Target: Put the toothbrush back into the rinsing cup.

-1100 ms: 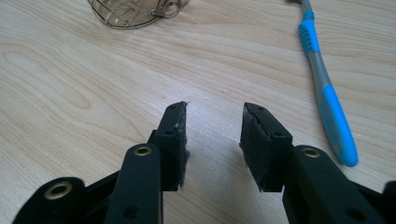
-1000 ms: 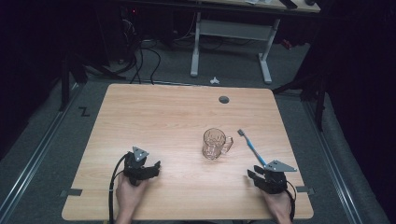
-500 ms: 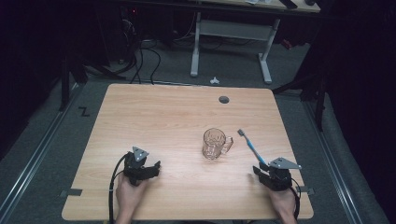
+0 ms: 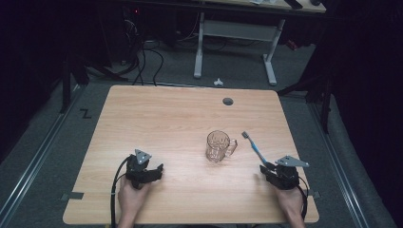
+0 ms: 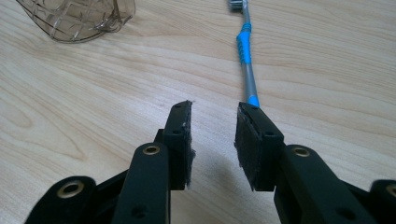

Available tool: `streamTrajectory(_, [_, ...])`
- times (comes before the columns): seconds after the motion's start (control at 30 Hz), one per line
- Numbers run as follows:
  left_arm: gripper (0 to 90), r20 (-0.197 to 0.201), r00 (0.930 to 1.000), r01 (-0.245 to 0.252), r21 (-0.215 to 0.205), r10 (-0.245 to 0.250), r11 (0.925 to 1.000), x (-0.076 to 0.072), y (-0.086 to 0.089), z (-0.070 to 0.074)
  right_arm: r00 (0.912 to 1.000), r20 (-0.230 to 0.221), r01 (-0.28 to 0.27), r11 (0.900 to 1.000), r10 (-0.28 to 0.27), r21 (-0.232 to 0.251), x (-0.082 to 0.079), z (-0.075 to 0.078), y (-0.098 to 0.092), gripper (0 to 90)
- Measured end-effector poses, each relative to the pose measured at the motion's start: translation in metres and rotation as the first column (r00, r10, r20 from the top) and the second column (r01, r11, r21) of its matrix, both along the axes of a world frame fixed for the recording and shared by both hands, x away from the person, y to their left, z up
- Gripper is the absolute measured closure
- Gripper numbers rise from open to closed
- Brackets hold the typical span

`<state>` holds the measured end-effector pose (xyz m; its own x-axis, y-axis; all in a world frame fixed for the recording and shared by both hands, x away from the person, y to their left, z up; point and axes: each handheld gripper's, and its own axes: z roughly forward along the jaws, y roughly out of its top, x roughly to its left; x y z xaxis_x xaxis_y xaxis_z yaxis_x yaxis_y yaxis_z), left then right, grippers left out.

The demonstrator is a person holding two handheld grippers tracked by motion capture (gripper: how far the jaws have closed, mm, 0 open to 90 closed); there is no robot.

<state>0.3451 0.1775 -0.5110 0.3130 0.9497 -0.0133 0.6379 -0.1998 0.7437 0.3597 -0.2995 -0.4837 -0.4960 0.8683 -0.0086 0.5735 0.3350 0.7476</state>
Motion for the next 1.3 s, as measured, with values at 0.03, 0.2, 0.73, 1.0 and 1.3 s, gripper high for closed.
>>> streamTrajectory(0.03, [21.5,0.000,1.0000,0.000,0.000,0.000,1.0000,0.000,0.000,0.000,1.0000,-0.002,0.002,1.000,-0.002,-0.002,0.001,0.001,-0.001,66.5])
streamTrajectory(0.2, [21.4,0.000,1.0000,0.000,0.000,0.000,1.0000,0.000,0.000,0.000,1.0000,-0.006,0.002,1.000,-0.002,-0.015,0.006,0.003,-0.002,67.1])
streamTrajectory(0.73, [21.2,0.001,1.0000,0.002,-0.002,-0.002,1.0000,0.000,0.000,0.000,0.9995,-0.031,0.004,0.999,-0.005,-0.031,0.029,0.011,0.002,67.4])
streamTrajectory(1.0, [21.2,0.001,1.0000,0.003,-0.002,-0.003,1.0000,0.000,0.000,0.000,0.9990,-0.043,0.005,0.999,-0.006,-0.044,0.039,0.016,0.004,66.8])
streamTrajectory(1.3, [21.2,0.001,1.0000,0.007,-0.001,-0.007,1.0000,0.000,0.000,0.000,0.9967,-0.081,-0.011,0.997,0.005,-0.075,0.055,0.018,0.014,63.3])
